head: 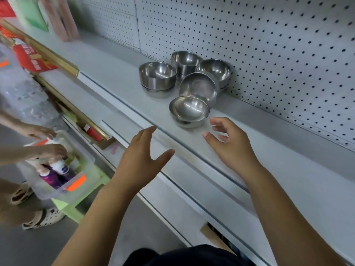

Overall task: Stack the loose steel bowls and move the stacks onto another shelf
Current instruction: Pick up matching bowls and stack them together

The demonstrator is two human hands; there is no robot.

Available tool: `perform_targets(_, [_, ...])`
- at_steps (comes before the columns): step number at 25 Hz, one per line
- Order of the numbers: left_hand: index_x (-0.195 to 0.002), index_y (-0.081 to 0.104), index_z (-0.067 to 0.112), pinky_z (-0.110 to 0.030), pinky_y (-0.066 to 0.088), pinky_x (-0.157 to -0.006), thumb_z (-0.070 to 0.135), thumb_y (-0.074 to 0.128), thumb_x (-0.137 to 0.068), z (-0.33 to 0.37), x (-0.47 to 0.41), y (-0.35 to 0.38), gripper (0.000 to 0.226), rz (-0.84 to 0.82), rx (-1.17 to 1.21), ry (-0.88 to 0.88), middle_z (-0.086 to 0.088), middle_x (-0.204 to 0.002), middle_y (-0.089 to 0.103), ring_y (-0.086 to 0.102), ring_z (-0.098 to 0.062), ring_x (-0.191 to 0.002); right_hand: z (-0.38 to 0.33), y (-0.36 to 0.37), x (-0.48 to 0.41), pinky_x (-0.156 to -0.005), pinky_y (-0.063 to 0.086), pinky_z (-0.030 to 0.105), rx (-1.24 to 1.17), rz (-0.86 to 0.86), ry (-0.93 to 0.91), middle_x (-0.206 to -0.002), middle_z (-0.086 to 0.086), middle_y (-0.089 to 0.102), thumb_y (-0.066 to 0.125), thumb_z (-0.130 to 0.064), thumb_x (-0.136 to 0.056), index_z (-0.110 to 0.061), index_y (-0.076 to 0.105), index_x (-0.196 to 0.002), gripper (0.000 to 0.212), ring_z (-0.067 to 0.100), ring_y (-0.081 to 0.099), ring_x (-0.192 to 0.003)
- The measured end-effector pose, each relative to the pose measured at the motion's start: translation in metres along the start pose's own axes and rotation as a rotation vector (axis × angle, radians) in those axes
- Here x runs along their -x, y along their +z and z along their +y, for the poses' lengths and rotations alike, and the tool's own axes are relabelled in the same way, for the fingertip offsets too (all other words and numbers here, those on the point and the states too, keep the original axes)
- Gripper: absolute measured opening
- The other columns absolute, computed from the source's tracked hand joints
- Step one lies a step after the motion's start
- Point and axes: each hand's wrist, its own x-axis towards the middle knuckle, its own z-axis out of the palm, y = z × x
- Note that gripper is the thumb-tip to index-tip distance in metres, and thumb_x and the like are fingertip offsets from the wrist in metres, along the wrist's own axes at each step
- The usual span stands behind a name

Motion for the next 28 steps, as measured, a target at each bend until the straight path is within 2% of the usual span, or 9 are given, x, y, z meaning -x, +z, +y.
perform_targets(5, [-0.158, 0.021, 0.033, -0.032, 0.035, -0.114, 0.069, 0.068, -0.08, -0.014, -0.066, 0.005, 0.098, -0.138, 0.114, 0.05, 0.009, -0.164, 0.031, 0.035, -0.014, -0.147, 0.001, 0.004, -0.039, -0.099, 0.048, 0.02, 0.004, 0.129, 0.038, -0.127, -0.02, 0.063, 0.073, -0.036, -0.095, -0.03, 0.062, -0.131, 0.038, -0.003, 0.059, -0.119])
perform_targets(8, [-0.156, 0.022, 0.038, -0.018, 0.038, -0.107, 0.066, 0.076, -0.074, -0.02, -0.105, 0.009, 0.102, -0.243, 0.233, 0.117, 0.015, -0.161, 0.032, 0.036, -0.005, -0.14, -0.002, 0.009, -0.059, -0.088, 0.049, 0.018, -0.016, 0.272, 0.086, -0.124, -0.02, 0.062, 0.073, -0.037, -0.095, -0.03, 0.061, -0.13, 0.037, -0.003, 0.061, -0.11])
perform_targets(10, [-0.155, 0.022, 0.039, -0.02, 0.035, -0.108, 0.065, 0.081, -0.069, -0.028, -0.126, 0.013, 0.108, -0.305, 0.301, 0.158, 0.018, -0.159, 0.033, 0.034, 0.001, -0.138, -0.009, 0.015, -0.076, -0.08, 0.047, 0.016, -0.058, 0.383, 0.133, -0.123, -0.016, 0.06, 0.072, -0.041, -0.095, -0.03, 0.058, -0.133, 0.042, -0.004, 0.061, -0.102])
perform_targets(12, [-0.154, 0.022, 0.041, -0.022, 0.031, -0.11, 0.064, 0.084, -0.065, -0.035, -0.142, 0.016, 0.111, -0.363, 0.343, 0.193, 0.021, -0.158, 0.033, 0.032, 0.003, -0.14, -0.014, 0.019, -0.096, -0.085, 0.051, 0.022, -0.089, 0.452, 0.164, -0.126, -0.012, 0.06, 0.073, -0.044, -0.094, -0.029, 0.058, -0.135, 0.047, 0.0, 0.061, -0.104])
perform_targets(14, [-0.147, 0.028, 0.046, -0.015, 0.032, -0.106, 0.059, 0.087, -0.064, -0.04, -0.159, 0.02, 0.103, -0.437, 0.403, 0.247, 0.03, -0.147, 0.04, 0.038, 0.012, -0.133, -0.015, 0.024, -0.113, -0.095, 0.051, 0.029, -0.114, 0.445, 0.184, -0.134, -0.011, 0.059, 0.074, -0.05, -0.091, -0.031, 0.057, -0.14, 0.055, 0.008, 0.059, -0.117])
perform_targets(17, [-0.145, 0.034, 0.046, -0.011, 0.037, -0.099, 0.052, 0.089, -0.064, -0.047, -0.177, 0.026, 0.097, -0.495, 0.471, 0.304, 0.039, -0.135, 0.047, 0.042, 0.021, -0.125, -0.013, 0.027, -0.129, -0.09, 0.048, 0.02, -0.171, 0.368, 0.221, -0.141, -0.011, 0.056, 0.075, -0.055, -0.088, -0.035, 0.053, -0.145, 0.064, 0.008, 0.057, -0.122])
perform_targets(21, [-0.147, 0.035, 0.047, -0.013, 0.038, -0.105, 0.05, 0.088, -0.069, -0.058, -0.188, 0.028, 0.095, -0.56, 0.53, 0.383, 0.031, -0.143, 0.048, 0.042, 0.013, -0.132, -0.007, 0.029, -0.137, -0.098, 0.057, 0.031, -0.139, 0.416, 0.205, -0.131, -0.013, 0.067, 0.075, -0.056, -0.088, -0.034, 0.064, -0.134, 0.052, 0.007, 0.065, -0.12])
perform_targets(25, [-0.14, 0.05, 0.041, -0.01, 0.037, -0.102, 0.072, 0.078, -0.069, -0.065, -0.191, 0.032, 0.082, -0.53, 0.452, 0.49, 0.021, -0.142, 0.049, 0.046, 0.006, -0.128, -0.012, 0.032, -0.132, -0.075, 0.06, 0.023, -0.207, 0.478, 0.199, -0.117, -0.002, 0.073, 0.077, -0.041, -0.092, -0.027, 0.071, -0.116, 0.028, 0.006, 0.071, -0.105])
perform_targets(28, [-0.138, 0.054, 0.036, -0.002, 0.034, -0.097, 0.065, 0.076, -0.066, -0.068, -0.19, 0.033, 0.08, -0.538, 0.481, 0.476, 0.017, -0.141, 0.051, 0.048, 0.0, -0.126, -0.014, 0.035, -0.126, -0.072, 0.061, 0.025, -0.257, 0.512, 0.2, -0.112, 0.005, 0.076, 0.083, -0.036, -0.087, -0.026, 0.074, -0.108, 0.025, 0.012, 0.075, -0.099])
